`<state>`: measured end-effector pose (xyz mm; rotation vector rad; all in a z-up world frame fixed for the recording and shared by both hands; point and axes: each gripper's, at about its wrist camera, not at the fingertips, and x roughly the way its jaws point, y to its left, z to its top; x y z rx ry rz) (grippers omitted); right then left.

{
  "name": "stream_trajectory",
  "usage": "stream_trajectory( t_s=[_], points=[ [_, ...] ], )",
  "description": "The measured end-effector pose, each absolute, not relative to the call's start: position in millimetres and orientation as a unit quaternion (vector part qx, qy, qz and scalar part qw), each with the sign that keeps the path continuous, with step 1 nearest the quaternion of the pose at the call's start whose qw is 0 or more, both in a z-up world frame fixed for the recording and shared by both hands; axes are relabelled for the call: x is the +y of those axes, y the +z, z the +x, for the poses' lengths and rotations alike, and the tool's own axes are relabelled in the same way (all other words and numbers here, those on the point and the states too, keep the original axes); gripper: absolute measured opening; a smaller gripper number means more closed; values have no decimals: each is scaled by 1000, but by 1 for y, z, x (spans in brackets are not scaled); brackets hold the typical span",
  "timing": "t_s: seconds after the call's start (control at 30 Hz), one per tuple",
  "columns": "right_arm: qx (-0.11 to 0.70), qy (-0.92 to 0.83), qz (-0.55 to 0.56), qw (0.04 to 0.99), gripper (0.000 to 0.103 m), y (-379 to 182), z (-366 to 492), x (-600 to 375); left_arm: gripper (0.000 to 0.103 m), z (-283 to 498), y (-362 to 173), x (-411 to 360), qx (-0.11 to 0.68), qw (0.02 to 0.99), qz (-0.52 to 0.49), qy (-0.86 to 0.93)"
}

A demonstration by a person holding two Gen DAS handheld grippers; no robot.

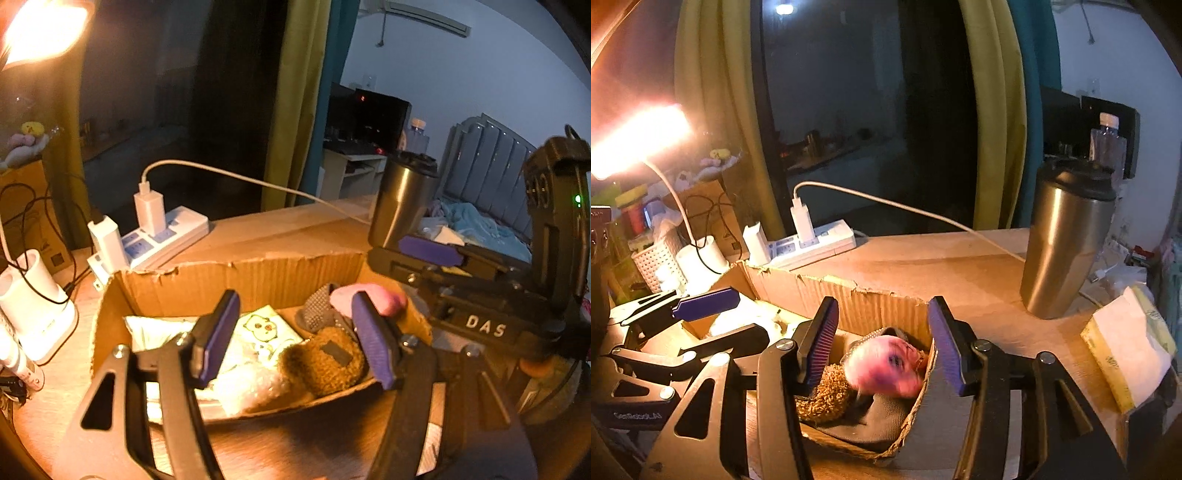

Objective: Organize soft objects
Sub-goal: 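Carry the teddy keychain and pink plush into the box and open both tools, then withdraw both open tools from the box back over the paper towels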

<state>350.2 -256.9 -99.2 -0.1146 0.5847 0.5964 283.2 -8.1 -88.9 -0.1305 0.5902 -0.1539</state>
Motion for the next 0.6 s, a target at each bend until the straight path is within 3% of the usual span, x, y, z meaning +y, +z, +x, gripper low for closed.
stream_trajectory(
  t_s=[0.6],
  points=[
    [247, 287, -65, 923, 54, -62, 294, -265, 65, 240, -55, 2, 247, 964, -73, -62]
  ],
)
